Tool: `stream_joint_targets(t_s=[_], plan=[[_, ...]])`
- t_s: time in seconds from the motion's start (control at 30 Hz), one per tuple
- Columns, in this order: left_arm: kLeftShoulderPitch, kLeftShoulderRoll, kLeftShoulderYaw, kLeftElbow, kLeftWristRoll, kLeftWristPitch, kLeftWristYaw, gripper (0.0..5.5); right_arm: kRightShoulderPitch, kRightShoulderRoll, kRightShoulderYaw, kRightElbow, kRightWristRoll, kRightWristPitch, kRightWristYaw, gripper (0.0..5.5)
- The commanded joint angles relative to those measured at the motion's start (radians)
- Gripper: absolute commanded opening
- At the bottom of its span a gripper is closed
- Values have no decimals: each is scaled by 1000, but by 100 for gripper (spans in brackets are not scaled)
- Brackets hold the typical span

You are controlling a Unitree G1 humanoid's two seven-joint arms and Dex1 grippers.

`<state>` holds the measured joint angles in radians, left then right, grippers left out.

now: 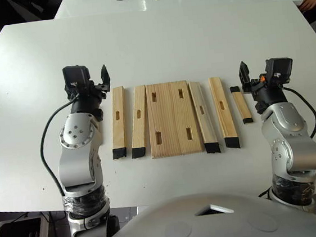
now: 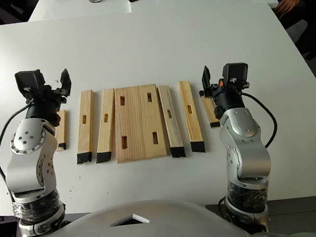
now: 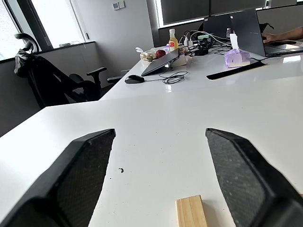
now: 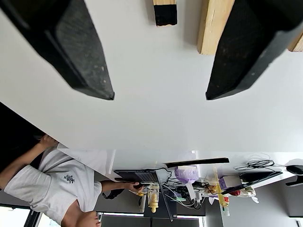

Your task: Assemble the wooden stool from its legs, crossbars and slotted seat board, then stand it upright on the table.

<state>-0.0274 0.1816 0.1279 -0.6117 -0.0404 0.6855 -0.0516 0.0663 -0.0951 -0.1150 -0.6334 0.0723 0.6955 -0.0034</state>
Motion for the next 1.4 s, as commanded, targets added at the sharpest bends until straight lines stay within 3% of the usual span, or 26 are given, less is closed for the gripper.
stream_joint_targets(t_s=[0.03,1.4], plan=[[-4,-11,-5,18,4,1,9,356,-4,6,4,12,6,3,1,358],[1,22,3,35,0,26,-4,356,-20,-11,-12,38,-13,-24,-7,358]])
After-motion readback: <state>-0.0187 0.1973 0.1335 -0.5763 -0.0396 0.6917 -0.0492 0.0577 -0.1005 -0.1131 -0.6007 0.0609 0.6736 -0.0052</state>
